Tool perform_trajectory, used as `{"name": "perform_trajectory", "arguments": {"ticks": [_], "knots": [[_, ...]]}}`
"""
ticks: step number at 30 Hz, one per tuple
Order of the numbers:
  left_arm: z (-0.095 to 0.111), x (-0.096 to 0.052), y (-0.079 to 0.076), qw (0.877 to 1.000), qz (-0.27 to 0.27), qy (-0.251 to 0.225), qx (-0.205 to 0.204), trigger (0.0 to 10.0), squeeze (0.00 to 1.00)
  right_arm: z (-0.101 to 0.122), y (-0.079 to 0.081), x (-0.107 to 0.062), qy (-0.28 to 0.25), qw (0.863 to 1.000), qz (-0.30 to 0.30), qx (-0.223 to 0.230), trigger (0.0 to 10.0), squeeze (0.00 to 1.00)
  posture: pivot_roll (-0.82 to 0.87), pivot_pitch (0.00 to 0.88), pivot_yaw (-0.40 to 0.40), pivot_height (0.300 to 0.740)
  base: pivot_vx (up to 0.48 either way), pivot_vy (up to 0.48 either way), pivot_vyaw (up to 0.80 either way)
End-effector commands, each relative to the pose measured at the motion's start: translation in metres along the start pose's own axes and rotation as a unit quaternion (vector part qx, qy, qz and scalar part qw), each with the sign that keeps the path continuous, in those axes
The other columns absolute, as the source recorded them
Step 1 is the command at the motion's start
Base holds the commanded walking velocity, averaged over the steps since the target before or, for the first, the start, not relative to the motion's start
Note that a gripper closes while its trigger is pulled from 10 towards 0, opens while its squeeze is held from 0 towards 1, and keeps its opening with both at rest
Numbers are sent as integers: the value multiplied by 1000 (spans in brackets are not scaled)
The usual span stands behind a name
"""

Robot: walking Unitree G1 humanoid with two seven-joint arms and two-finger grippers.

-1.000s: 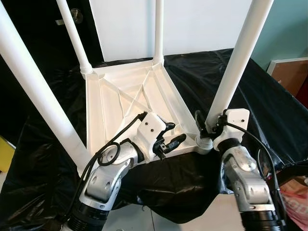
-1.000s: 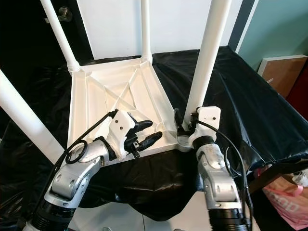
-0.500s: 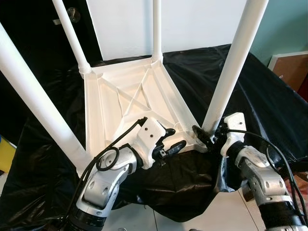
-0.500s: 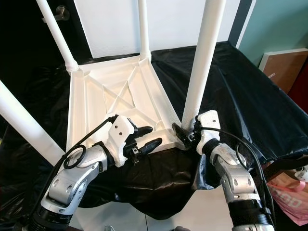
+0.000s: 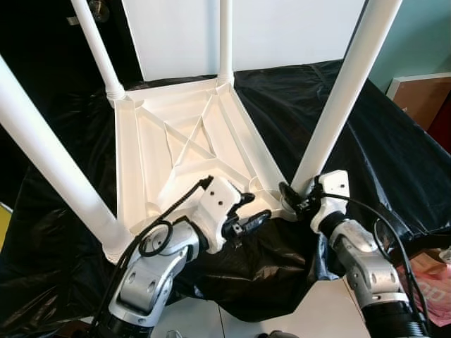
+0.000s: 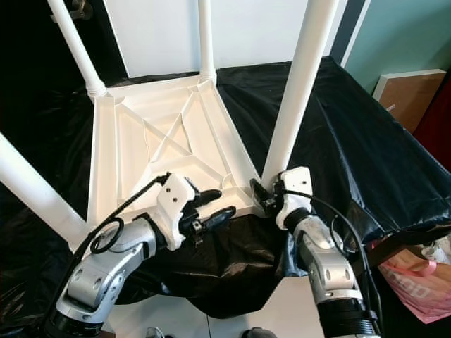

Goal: Building children table

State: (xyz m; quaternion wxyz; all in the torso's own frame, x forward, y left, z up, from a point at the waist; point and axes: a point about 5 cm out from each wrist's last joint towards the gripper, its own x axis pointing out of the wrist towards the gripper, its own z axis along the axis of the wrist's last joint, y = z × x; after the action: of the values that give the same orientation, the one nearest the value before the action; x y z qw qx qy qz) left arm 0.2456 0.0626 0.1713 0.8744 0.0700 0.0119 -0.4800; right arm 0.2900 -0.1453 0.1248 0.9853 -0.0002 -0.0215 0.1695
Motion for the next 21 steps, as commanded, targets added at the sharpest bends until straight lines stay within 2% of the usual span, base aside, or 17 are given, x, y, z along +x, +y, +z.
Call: {"name": "perform_trajectory", "arguments": {"ticks": [1, 2, 3, 5, 6, 7, 9, 16, 21], "knots": [[1, -1, 0, 1000, 15, 1, 2, 10000, 0, -15, 5, -3, 27, 999, -37, 30, 10000, 0, -128, 120, -11, 740, 0, 0, 0], [1, -1, 0, 1000, 15, 1, 2, 10000, 0, -15, 5, -3, 27, 999, -37, 30, 10000, 0, -128, 120, -11, 740, 0, 0, 0], [1, -1, 2, 1000, 16, 1, 3, 10000, 0, -16, 6, -4, 28, 997, -70, 31, 10000, 0, -134, 114, -14, 740, 0, 0, 0], [2, 0, 2, 1000, 17, 0, 3, 10000, 0, -17, 6, -4, 28, 995, -92, 30, 10000, 0, -137, 111, -16, 740, 0, 0, 0], [2, 0, 4, 1000, 18, 0, 5, 10000, 0, -20, 5, -4, 38, 990, -130, 35, 10000, 0, -144, 110, -15, 740, 0, 0, 0], [2, 0, 4, 1000, 18, 0, 5, 10000, 0, -20, 5, -4, 38, 990, -130, 35, 10000, 0, -144, 110, -15, 740, 0, 0, 0], [2, 3, 6, 1000, 16, -3, 4, 10000, 0, -22, 6, -5, 37, 977, -207, 38, 10000, 0, -153, 104, -5, 740, 0, 0, 0], [2, 4, 8, 1000, 12, 0, 10, 10000, 0, -18, 13, -3, 27, 977, -208, 38, 10000, 0, -169, 94, 12, 740, 0, 0, 0], [4, 7, 13, 1000, 7, -2, 16, 10000, 0, -9, 15, -2, 6, 985, -170, 33, 10000, 0, -193, 83, 17, 740, 0, 0, 0]]}}
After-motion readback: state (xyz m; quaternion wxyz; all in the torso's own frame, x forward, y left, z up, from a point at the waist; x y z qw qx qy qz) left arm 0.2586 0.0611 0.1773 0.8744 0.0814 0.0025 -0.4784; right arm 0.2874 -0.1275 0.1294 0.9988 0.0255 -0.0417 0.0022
